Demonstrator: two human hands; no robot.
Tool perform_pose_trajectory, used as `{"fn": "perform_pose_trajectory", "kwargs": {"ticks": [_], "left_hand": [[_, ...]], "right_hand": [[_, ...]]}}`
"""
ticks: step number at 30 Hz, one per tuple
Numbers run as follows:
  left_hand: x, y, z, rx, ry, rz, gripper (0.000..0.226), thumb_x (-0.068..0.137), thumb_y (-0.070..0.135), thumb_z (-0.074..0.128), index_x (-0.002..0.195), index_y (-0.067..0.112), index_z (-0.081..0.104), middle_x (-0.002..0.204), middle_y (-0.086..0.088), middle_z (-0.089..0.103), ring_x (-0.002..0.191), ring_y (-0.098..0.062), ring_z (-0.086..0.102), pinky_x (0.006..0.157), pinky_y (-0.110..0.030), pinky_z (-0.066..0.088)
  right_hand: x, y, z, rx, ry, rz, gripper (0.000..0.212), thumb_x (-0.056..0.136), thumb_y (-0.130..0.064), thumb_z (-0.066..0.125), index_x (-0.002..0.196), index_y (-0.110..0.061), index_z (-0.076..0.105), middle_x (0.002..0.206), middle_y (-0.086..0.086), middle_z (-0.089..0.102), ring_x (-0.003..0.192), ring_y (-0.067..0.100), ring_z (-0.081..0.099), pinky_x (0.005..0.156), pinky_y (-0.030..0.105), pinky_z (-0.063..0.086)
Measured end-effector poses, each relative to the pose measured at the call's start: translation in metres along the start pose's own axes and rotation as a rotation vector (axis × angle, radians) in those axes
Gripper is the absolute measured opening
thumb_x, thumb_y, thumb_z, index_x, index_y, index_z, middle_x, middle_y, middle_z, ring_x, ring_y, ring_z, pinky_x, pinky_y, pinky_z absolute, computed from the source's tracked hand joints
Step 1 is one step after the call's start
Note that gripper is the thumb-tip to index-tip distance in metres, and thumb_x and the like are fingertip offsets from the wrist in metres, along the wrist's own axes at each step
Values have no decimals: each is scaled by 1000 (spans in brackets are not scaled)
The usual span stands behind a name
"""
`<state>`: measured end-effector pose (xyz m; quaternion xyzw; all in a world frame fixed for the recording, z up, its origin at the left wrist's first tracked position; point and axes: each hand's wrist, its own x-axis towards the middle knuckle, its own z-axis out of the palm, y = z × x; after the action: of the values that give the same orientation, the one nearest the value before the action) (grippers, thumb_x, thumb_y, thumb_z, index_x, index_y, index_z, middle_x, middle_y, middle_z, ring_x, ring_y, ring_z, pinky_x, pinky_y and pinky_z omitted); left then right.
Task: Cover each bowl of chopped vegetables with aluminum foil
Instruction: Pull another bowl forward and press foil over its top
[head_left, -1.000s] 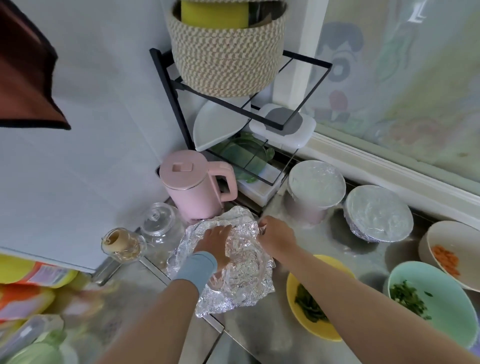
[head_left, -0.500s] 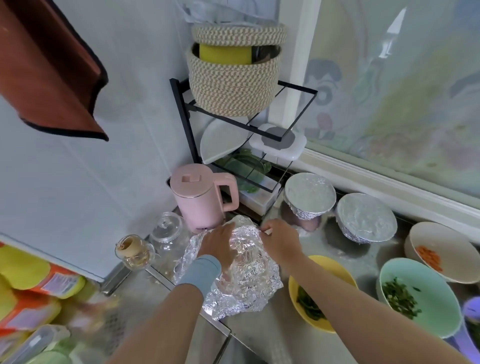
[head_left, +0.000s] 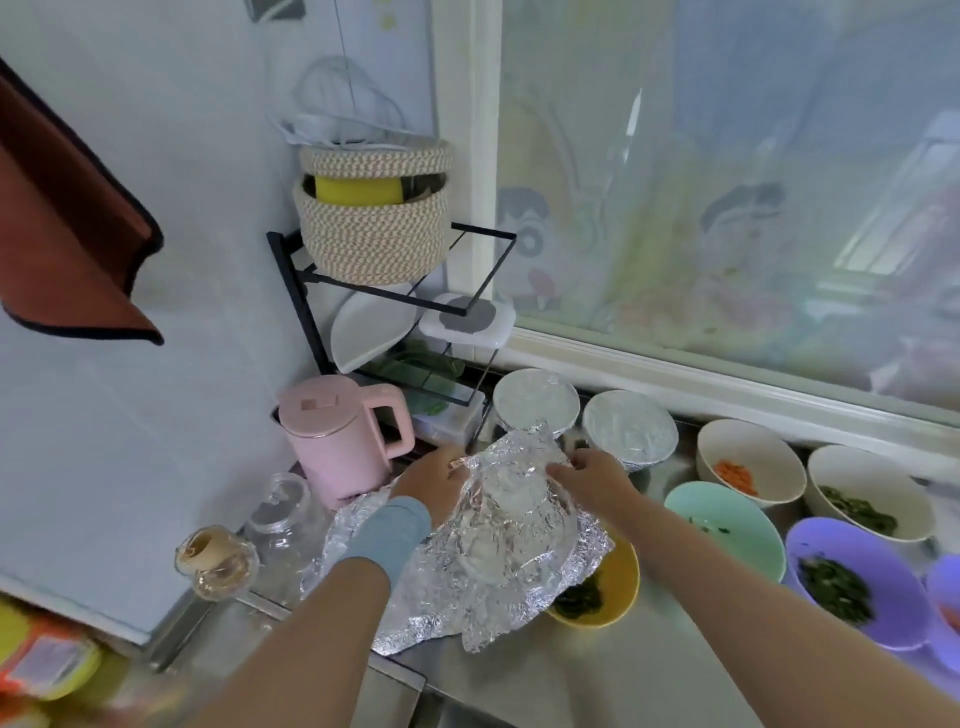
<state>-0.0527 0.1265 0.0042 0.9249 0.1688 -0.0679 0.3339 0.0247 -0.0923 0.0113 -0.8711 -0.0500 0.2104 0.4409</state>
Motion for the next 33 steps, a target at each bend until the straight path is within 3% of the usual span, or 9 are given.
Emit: {"fn": "perform_pose_trajectory", "kwargs": {"ticks": [3, 6, 10, 13, 16, 19, 23, 28, 33], "left_hand": [[6, 26, 33, 63, 30, 111, 37, 95, 26, 50, 132, 25, 50, 129, -2, 58, 114, -25, 55, 95, -40, 47], [2, 47, 68, 181, 141, 293, 36, 94, 18, 51, 130, 20, 52, 131, -1, 54, 121, -25, 48, 103, -39, 40], [-11, 60, 108, 215, 57, 419, 37, 99, 20, 41, 136, 21, 48, 141, 2, 47, 131, -19, 40, 110, -31, 31], [-14, 53, 133, 354, -132, 366, 55, 104, 37, 32, 155, 22, 20, 163, 1, 15, 150, -19, 10, 122, -34, 12], [-11, 39, 149, 476, -206, 299, 68, 103, 48, 25, 156, 21, -7, 163, 0, -14, 150, -19, -13, 123, -39, -2], [-10, 29, 156, 539, -174, 293, 72, 102, 52, 25, 154, 22, -14, 160, 0, -25, 148, -20, -20, 122, -40, -7], [-8, 18, 162, 413, -152, 259, 78, 100, 55, 34, 155, 26, -14, 159, 4, -27, 149, -19, -19, 122, -35, -6], [-7, 22, 156, 278, -168, 216, 88, 95, 53, 48, 155, 28, -12, 163, 7, -2, 150, -17, 7, 121, -35, 13], [7, 38, 153, 447, -63, 287, 85, 92, 48, 45, 156, 23, -5, 164, 2, -2, 151, -19, -4, 123, -38, -3]], "right_hand": [[-13, 37, -22, 18, 126, 109, 17, 96, -27, 59, 81, -19, 57, 68, 0, 59, 59, 13, 54, 56, 23, 42], [-19, 76, -28, 16, 226, 202, 20, 97, -30, 54, 108, -14, 60, 90, 9, 67, 79, 28, 63, 72, 36, 49], [-25, 107, -23, 96, 312, 240, 31, 99, -21, 49, 129, -9, 49, 102, 4, 56, 88, 21, 53, 79, 34, 44], [-25, 116, -13, 26, 332, 242, 39, 98, -18, 48, 136, -12, 42, 113, 7, 55, 98, 24, 54, 84, 36, 45], [-24, 121, -2, -185, 268, 173, 59, 96, -11, 49, 148, -10, 22, 138, 17, 39, 121, 33, 45, 100, 40, 41], [-27, 124, 4, -472, 269, 5, 75, 90, -1, 46, 153, -14, 8, 150, 14, 22, 135, 32, 29, 112, 39, 32], [-19, 131, 10, -632, 210, -124, 77, 86, 3, 41, 155, -16, 11, 163, 5, 7, 149, 24, 5, 120, 37, 13], [-11, 147, 8, -298, 125, -26, 51, 103, -28, 37, 152, -17, 27, 148, 11, 43, 135, 27, 41, 111, 35, 31], [-17, 151, 5, -96, 3, 32, 43, 103, -39, 37, 145, -28, 34, 138, 7, 54, 124, 27, 52, 99, 32, 38]]}}
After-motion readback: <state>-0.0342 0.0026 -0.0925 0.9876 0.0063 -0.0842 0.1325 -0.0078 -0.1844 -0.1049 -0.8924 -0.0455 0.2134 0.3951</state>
